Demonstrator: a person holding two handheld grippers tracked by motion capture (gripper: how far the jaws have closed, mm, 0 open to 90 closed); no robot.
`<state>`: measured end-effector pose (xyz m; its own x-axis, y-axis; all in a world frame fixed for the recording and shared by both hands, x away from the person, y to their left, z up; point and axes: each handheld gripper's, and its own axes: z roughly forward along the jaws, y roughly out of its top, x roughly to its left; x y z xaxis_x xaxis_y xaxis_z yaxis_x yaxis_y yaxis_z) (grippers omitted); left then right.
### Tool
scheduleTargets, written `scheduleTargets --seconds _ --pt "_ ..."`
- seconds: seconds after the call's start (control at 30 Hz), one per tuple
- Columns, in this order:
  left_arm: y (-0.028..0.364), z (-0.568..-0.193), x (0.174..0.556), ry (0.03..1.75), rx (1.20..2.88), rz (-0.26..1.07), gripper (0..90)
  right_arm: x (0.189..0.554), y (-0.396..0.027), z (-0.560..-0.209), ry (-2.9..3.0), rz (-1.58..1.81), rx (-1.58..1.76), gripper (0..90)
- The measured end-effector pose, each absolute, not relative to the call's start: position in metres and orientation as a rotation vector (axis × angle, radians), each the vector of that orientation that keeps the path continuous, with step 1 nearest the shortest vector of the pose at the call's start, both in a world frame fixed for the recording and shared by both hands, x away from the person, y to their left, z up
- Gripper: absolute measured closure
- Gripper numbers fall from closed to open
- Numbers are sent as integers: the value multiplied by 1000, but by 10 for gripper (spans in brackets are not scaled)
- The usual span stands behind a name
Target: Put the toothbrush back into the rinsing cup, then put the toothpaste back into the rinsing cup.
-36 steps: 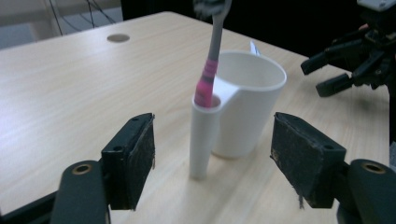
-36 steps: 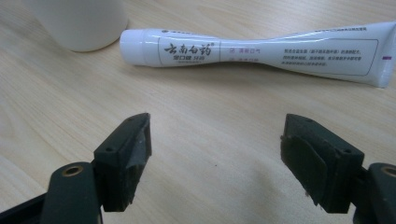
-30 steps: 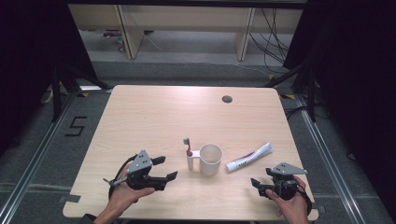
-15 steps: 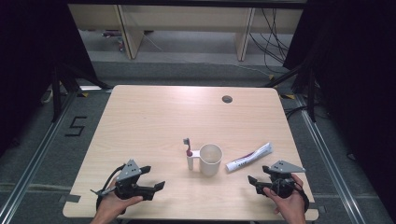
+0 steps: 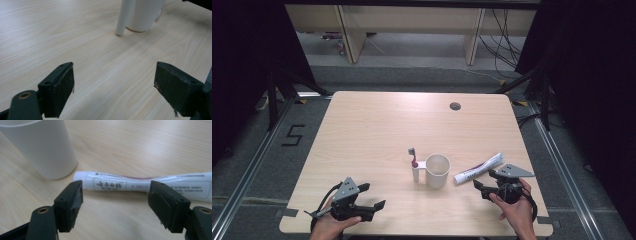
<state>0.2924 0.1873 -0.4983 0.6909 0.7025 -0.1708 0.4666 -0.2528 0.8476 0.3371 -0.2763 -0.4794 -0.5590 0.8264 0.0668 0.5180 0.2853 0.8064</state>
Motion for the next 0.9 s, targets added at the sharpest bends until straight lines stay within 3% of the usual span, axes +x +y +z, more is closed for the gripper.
scheduleTargets --seconds 0.17,0.67,0.9 --pt "191 -498 293 953 1837 325 159 343 -268 -473 2190 1196 1197 334" --pt "189 -500 293 942 1875 347 159 365 -247 -477 2239 1153 1212 387" --pt "188 -500 292 933 1871 367 159 378 -240 -477 2246 1140 1187 592"
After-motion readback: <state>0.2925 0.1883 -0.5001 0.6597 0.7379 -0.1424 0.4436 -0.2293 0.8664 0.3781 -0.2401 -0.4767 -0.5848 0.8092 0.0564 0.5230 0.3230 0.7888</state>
